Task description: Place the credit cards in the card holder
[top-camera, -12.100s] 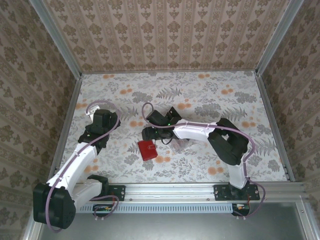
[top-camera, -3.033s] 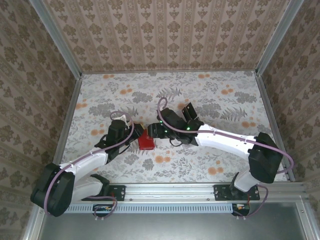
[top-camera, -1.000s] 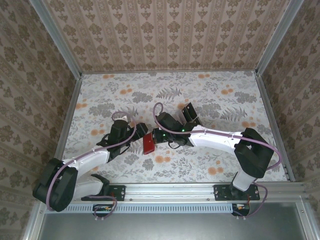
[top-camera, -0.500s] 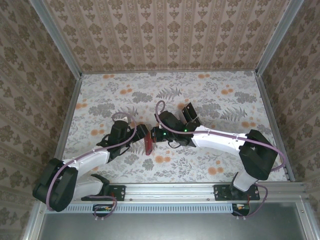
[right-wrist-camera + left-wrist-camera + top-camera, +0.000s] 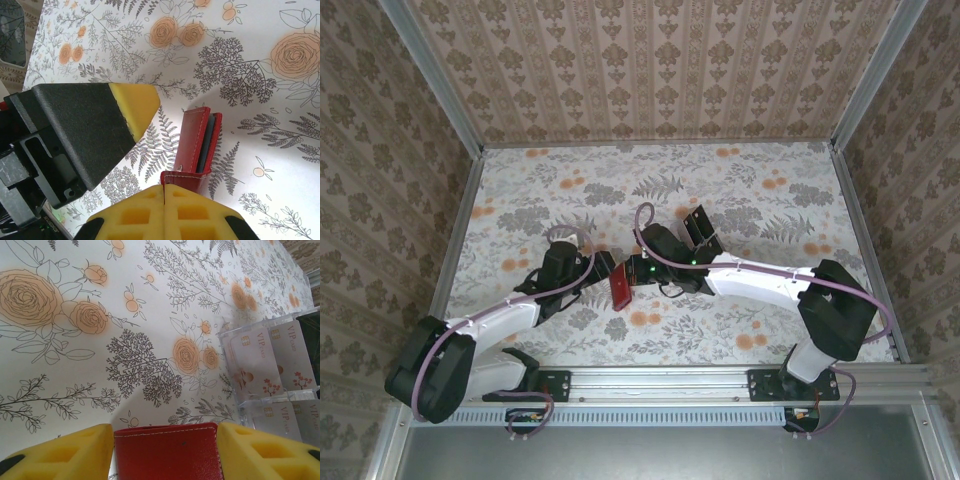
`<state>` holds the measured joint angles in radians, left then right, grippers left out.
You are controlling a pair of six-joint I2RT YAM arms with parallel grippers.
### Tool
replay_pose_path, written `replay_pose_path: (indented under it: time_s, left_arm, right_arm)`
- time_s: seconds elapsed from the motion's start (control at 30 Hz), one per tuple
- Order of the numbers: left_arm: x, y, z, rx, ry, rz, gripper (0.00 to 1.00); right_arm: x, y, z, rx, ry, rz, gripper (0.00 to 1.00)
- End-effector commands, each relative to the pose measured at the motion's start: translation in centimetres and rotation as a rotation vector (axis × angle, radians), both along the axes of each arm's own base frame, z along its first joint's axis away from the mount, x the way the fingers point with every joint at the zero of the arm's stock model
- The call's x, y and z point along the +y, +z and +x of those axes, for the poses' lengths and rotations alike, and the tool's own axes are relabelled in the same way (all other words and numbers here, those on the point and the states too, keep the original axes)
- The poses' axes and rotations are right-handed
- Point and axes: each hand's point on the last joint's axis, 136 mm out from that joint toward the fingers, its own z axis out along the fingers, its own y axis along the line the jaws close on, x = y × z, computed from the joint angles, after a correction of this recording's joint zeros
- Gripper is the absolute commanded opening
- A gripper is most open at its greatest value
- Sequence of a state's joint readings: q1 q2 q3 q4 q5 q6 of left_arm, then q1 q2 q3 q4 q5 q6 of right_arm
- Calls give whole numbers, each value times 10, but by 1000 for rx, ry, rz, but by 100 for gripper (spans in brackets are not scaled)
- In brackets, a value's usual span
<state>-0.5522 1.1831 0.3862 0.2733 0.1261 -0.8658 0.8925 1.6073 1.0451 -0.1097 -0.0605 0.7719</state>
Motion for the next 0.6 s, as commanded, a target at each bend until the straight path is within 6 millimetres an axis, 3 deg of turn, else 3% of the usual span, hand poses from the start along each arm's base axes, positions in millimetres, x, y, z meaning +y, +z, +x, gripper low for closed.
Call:
replay_pose_path:
  time_s: [0.0,0.27,0.57]
  left_arm:
    - [-3,-4,-2,-4,-19,11,64]
    - [-13,7,1,-22,-44,-1,70]
    - [-17,2,-2,-13,-59,12,71]
  right_arm:
    - [0,19,2,-18,-10,57,0]
    - [4,27,2,-25,-2,73,0]
    - [4,32,2,-31,1,79,0]
